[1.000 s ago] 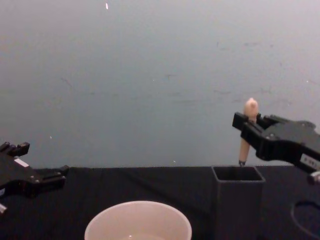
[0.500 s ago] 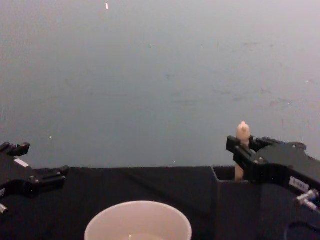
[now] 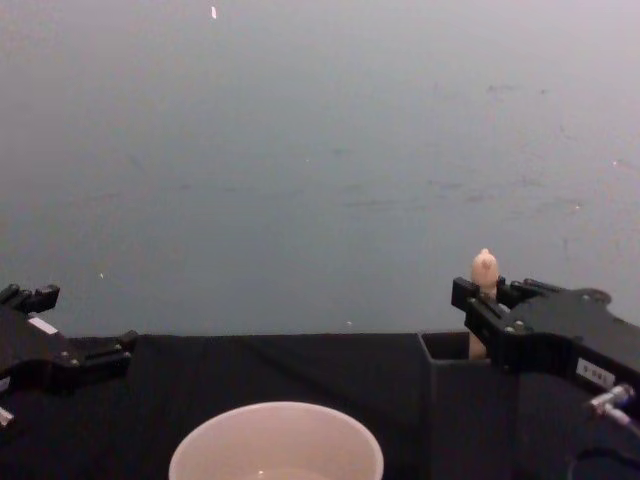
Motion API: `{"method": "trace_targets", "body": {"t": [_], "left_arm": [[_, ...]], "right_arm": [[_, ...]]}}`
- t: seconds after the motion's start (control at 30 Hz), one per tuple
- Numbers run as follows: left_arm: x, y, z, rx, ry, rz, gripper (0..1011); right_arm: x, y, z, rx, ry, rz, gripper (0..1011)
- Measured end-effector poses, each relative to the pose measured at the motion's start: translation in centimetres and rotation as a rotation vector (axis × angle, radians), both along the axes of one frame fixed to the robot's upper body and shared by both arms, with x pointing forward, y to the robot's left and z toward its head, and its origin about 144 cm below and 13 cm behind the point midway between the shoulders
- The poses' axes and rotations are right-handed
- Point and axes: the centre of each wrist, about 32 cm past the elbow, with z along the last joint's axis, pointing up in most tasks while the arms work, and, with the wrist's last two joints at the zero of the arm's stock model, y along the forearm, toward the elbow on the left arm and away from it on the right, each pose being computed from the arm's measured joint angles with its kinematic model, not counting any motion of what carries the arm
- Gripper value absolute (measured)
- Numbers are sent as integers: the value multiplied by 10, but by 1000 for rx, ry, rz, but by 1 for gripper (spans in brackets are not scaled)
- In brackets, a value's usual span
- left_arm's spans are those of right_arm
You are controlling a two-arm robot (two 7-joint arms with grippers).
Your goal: Pick up the stirring spoon with one hand, stir inside the cup, then place it back in its original position.
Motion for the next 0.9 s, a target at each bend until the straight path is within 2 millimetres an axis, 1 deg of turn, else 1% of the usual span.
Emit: {"method": "trace_targets", "body": {"t": [0.07, 0.1, 0.27, 0.3, 0.33, 0.43, 0.53, 0.6, 0.63, 0.67, 0.7, 0.77, 0.8, 0.87, 0.9], "left_arm": [[0, 0, 0, 0, 0, 0, 1001], [0, 0, 0, 0, 0, 0, 1001], [0, 0, 0, 0, 0, 0, 1001], [0, 0, 0, 0, 0, 0, 1001], [0, 0, 0, 0, 0, 0, 1001], [0, 0, 0, 0, 0, 0, 1001], [0, 0, 0, 0, 0, 0, 1001], [0, 0, 0, 0, 0, 0, 1001], [0, 0, 0, 0, 0, 0, 1001], [0, 0, 0, 0, 0, 0, 1001], [0, 0, 0, 0, 0, 0, 1001], [0, 0, 0, 0, 0, 0, 1001], [0, 0, 0, 0, 0, 0, 1001], [0, 0, 0, 0, 0, 0, 1001], [0, 0, 0, 0, 0, 0, 1001]], "right_arm": [[0, 0, 0, 1, 0, 0, 231], [0, 0, 0, 2, 0, 0, 283], [0, 0, 0, 3, 0, 1, 419], [0, 0, 0, 4, 0, 1, 481], [0, 0, 0, 4, 0, 1, 481], [0, 0, 0, 4, -1, 2, 601], [0, 0, 1, 5, -1, 2, 656], [0, 0, 1, 5, -1, 2, 759], [0, 0, 1, 5, -1, 3, 777], [0, 0, 1, 5, -1, 3, 831], [0, 0, 1, 5, -1, 3, 831], [0, 0, 1, 5, -2, 3, 885], [0, 0, 1, 5, -2, 4, 935], [0, 0, 1, 5, -2, 4, 961], [0, 0, 1, 6, -2, 4, 1002]]}}
